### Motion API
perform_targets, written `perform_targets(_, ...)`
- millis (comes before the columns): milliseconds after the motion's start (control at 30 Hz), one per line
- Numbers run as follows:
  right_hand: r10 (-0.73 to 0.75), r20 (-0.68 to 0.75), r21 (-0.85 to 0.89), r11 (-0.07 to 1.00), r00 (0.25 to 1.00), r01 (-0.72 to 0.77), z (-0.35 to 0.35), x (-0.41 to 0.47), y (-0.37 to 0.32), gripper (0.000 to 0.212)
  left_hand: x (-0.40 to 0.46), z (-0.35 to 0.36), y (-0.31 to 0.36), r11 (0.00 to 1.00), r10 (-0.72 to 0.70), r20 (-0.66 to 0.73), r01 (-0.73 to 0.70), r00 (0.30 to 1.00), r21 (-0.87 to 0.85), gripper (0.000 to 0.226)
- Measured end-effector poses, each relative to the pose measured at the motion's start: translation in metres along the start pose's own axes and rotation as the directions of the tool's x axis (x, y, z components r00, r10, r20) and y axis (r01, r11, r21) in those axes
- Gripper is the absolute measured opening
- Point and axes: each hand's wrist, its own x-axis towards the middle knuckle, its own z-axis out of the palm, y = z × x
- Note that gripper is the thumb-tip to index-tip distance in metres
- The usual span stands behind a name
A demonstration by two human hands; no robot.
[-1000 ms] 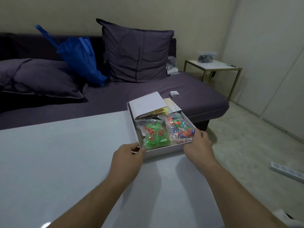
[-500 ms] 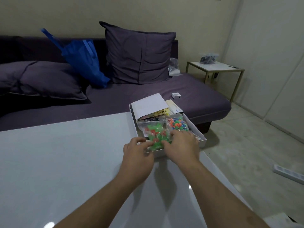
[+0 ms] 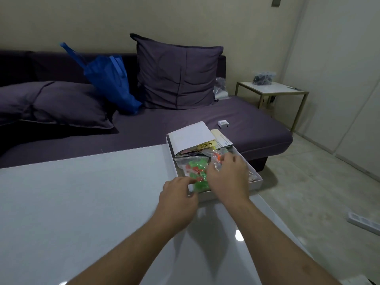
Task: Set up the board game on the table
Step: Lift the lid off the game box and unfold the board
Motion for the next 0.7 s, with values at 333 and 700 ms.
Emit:
perform_targets(333, 0.270, 0.229, 0.081, 0.952, 0.935, -0.294, 0.031, 0.106, -0.049, 0.041, 0.050, -0.022, -0.009, 0.997, 0.053, -0.017, -0.054, 0.998, -0.063, 0.041)
perform_targets(700, -0.021, -0.243, 0.439, 0.889, 0.970, 0.129, -0.006, 0.093, -0.081, 0.019, 0.043, -0.061, -0.030, 0.976, -0.057, -0.252, 0.000, 0.966, -0.219, 0.048)
